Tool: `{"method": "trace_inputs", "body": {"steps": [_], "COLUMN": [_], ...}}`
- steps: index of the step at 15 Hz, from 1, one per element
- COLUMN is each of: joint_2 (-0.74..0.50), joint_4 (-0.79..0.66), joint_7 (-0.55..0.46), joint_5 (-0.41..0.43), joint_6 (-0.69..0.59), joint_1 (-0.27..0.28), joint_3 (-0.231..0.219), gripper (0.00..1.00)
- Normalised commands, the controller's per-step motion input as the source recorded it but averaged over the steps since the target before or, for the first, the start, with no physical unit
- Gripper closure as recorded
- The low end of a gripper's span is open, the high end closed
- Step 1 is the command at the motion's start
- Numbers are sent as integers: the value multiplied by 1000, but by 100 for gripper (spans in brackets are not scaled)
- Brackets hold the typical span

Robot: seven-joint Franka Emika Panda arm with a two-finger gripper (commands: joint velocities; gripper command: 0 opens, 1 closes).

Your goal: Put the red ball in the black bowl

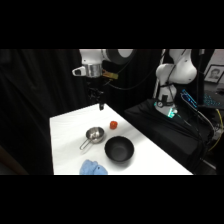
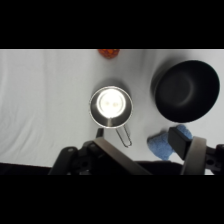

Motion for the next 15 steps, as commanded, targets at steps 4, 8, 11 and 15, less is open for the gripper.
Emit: {"method": "trace_inputs", "body": {"steps": [4, 8, 11, 15], "joint_2": [-35, -130, -160, -156], "joint_4": [-44, -184, -263, -316], "joint_7": [26, 44, 18, 16], "joint_5": [-24, -38, -6, 14], "joint_6": [30, 139, 225, 330], "joint_1": [-28, -57, -71, -68], "joint_3": [16, -20, -48, -54], "gripper": [0, 0, 0, 0]}}
